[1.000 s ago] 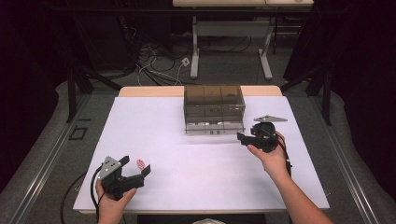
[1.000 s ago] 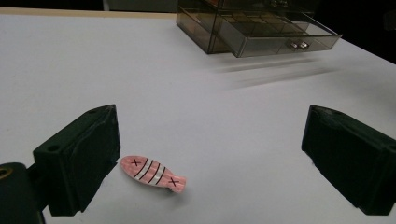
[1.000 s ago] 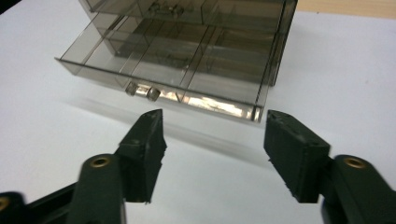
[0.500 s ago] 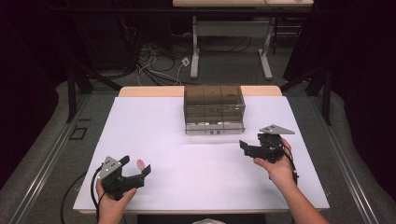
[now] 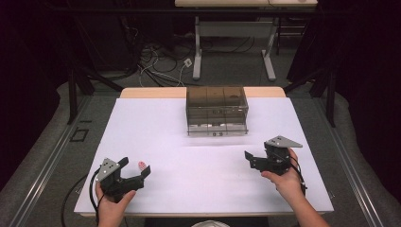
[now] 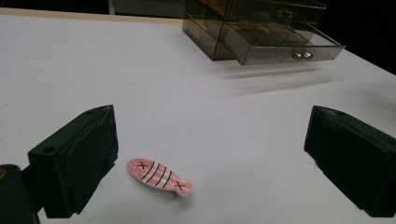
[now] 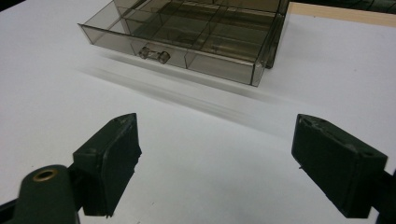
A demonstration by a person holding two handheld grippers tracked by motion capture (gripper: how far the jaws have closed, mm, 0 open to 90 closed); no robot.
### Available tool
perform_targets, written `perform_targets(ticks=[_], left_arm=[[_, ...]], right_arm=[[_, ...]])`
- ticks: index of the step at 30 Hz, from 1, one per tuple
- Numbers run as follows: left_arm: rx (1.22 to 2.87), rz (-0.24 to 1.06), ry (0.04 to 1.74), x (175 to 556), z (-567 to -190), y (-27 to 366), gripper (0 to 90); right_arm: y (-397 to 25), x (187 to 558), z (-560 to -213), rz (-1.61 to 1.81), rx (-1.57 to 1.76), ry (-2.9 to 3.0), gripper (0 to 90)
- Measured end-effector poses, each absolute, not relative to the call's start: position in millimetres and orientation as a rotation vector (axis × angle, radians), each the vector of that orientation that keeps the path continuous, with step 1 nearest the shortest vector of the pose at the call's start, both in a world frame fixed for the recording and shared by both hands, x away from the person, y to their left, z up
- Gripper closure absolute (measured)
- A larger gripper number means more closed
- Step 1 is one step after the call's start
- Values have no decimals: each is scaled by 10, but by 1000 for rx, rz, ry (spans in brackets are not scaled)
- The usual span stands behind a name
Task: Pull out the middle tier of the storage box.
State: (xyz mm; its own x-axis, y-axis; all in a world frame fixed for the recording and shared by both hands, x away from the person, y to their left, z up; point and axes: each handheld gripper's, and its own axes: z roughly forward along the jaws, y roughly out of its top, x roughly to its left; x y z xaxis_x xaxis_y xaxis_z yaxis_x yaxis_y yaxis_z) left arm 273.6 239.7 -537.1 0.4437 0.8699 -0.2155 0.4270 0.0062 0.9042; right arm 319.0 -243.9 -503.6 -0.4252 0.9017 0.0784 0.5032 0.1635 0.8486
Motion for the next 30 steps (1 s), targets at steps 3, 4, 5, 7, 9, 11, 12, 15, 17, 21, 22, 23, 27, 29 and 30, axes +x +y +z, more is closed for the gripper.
perform_targets(ticks=[3, 4, 5, 7, 9, 11, 12, 15, 17, 21, 22, 23, 27, 29, 30], left_arm=[[1610, 509, 1170, 2770, -5382, 2405, 32], [1610, 506, 1169, 2777, -5384, 2405, 32], [1610, 508, 1170, 2783, -5385, 2402, 30], [1613, 514, 1175, 2789, -5387, 2394, 27], [1616, 523, 1182, 2789, -5388, 2392, 26], [1609, 525, 1184, 2786, -5379, 2395, 22], [1606, 527, 1185, 2783, -5370, 2395, 18], [1608, 542, 1181, 2788, -5356, 2396, 10], [1621, 546, 1178, 2791, -5359, 2382, 9], [1632, 556, 1157, 2789, -5335, 2364, 9], [1632, 555, 1155, 2787, -5330, 2351, 9], [1638, 565, 1149, 2786, -5327, 2339, 9], [1659, 574, 1144, 2783, -5308, 2289, 11], [1670, 579, 1140, 2776, -5298, 2262, 13], [1677, 577, 1134, 2774, -5294, 2256, 13]], right_arm=[[-2467, 3147, -5043, 1228, 1328, 1982, 131], [-2481, 3136, -5045, 1236, 1324, 1980, 113], [-2497, 3120, -5046, 1243, 1326, 1982, 93], [-2529, 3082, -5060, 1254, 1319, 1987, 30], [-2556, 3049, -5071, 1256, 1304, 2011, 5], [-2566, 3021, -5084, 1248, 1286, 2028, 4], [-2566, 3010, -5091, 1254, 1285, 2025, 5], [-2569, 2990, -5108, 1264, 1263, 2030, 5], [-2575, 2964, -5113, 1275, 1243, 2041, 4], [-2576, 2926, -5152, 1291, 1206, 2066, 0], [-2582, 2918, -5165, 1287, 1195, 2069, 0], [-2581, 2908, -5174, 1286, 1204, 2055, 0], [-2613, 2878, -5200, 1270, 1239, 1990, 0], [-2645, 2864, -5222, 1262, 1266, 1946, 0], [-2662, 2861, -5231, 1260, 1278, 1930, 0]])
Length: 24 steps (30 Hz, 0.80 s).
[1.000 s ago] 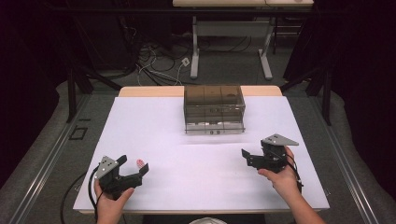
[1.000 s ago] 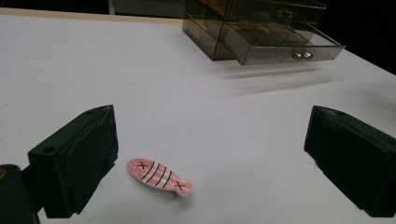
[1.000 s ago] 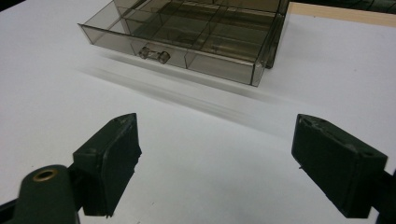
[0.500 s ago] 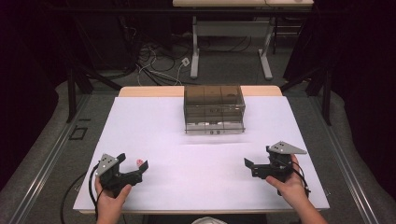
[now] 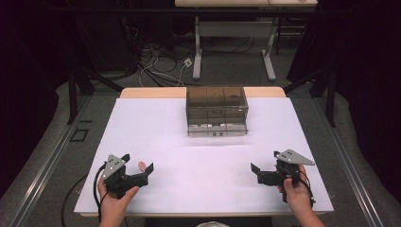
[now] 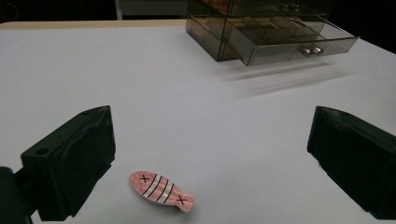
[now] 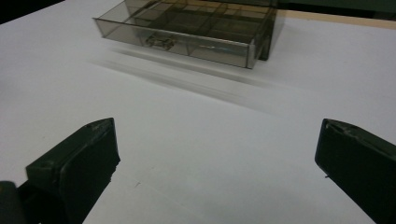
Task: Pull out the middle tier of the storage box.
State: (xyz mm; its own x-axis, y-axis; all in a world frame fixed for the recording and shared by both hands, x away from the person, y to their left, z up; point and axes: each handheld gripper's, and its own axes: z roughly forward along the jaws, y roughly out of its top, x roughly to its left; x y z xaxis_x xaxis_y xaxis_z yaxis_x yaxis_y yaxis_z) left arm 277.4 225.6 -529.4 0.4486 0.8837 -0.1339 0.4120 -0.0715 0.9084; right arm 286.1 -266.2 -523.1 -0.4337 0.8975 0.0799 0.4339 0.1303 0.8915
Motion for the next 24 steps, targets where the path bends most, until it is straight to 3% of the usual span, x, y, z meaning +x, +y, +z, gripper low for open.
perform_targets(ticks=[21, 24], left_arm=[[1736, 506, 1163, 3007, -5052, 2130, 35], [1756, 499, 1175, 3065, -5040, 2133, 74]], right_arm=[[-2702, 2895, -5286, 1297, 1301, 1930, 0], [-2695, 2911, -5304, 1291, 1304, 1935, 0]])
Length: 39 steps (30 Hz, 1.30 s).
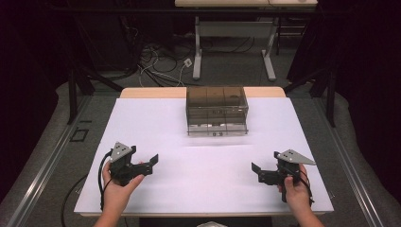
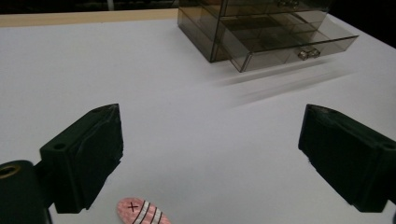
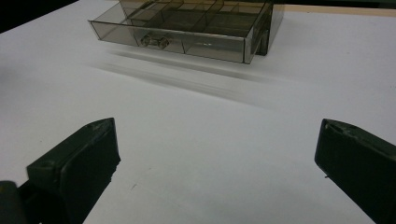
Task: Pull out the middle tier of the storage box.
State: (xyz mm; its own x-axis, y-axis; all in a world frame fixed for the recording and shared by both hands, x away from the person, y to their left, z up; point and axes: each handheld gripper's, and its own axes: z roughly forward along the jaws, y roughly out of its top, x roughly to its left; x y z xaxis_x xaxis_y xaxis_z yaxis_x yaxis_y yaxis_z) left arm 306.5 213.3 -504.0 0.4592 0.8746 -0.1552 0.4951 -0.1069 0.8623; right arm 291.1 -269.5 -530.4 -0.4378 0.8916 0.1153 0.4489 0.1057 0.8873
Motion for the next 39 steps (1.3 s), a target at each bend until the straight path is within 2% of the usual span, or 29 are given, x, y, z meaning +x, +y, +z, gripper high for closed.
perform_targets(ticks=[3, 7, 16, 26, 39], left_arm=[[1745, 473, 1191, 3121, -5040, 2153, 88], [1755, 461, 1225, 3149, -5051, 2163, 161], [1754, 489, 1278, 3114, -5167, 2190, 166], [1800, 495, 1317, 3061, -5271, 2214, 279], [1726, 449, 1465, 3009, -5293, 2290, 320]], right_arm=[[-2698, 2920, -5309, 1291, 1293, 1935, 0], [-2707, 2931, -5304, 1305, 1306, 1927, 0], [-2726, 2921, -5292, 1266, 1324, 1958, 5], [-2733, 2939, -5307, 1301, 1307, 1936, 5], [-2721, 2943, -5319, 1304, 1305, 1941, 5]])
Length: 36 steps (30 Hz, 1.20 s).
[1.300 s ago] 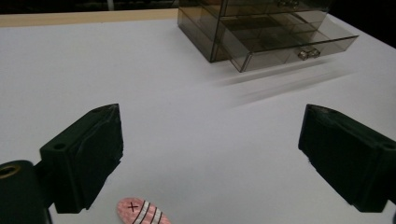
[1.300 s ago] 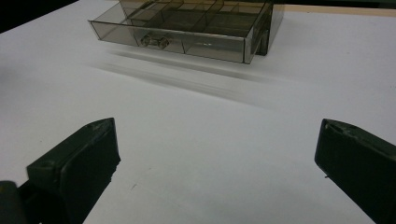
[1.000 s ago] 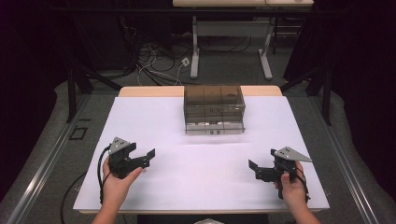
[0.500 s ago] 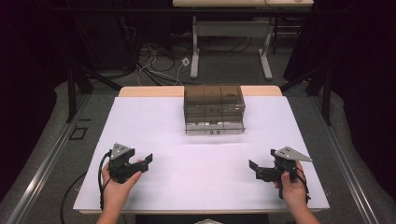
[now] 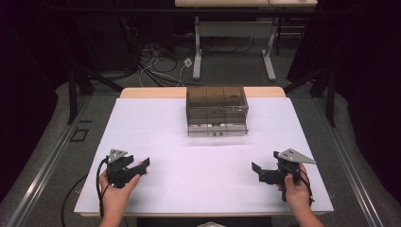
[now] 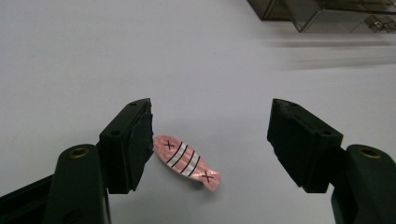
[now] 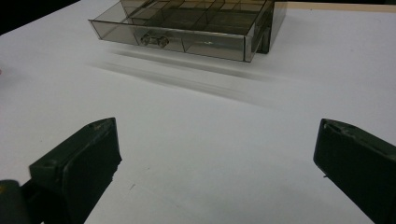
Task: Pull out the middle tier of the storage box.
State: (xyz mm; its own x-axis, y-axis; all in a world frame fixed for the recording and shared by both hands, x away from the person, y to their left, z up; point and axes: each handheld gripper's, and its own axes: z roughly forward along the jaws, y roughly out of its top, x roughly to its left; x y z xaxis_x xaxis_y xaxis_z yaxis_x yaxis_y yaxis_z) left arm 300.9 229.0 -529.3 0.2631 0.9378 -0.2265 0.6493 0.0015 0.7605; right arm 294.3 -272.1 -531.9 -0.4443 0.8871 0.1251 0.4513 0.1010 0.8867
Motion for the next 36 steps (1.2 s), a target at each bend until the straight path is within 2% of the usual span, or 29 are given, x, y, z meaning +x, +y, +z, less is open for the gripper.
perform_targets(ticks=[4, 6, 10, 13, 14, 15, 29, 36], left_arm=[[1711, 434, 1496, 3017, -5329, 2335, 338], [1700, 418, 1517, 3019, -5339, 2347, 377], [1653, 320, 1556, 3031, -5373, 2372, 397], [1644, 190, 1586, 3063, -5425, 2411, 383], [1642, 176, 1610, 3058, -5429, 2409, 420], [1654, 191, 1615, 3056, -5431, 2409, 461], [1639, 175, 1741, 3084, -5507, 2389, 449], [1651, 183, 1748, 3114, -5507, 2332, 477]], right_arm=[[-2721, 2947, -5324, 1307, 1306, 1941, 5], [-2719, 2946, -5323, 1313, 1307, 1939, 5], [-2721, 2943, -5319, 1304, 1304, 1955, 5], [-2718, 2944, -5322, 1309, 1302, 1957, 5], [-2716, 2944, -5322, 1310, 1301, 1958, 5], [-2716, 2944, -5322, 1309, 1298, 1959, 5], [-2704, 2949, -5333, 1313, 1295, 1965, 8], [-2705, 2952, -5336, 1314, 1294, 1972, 8]])
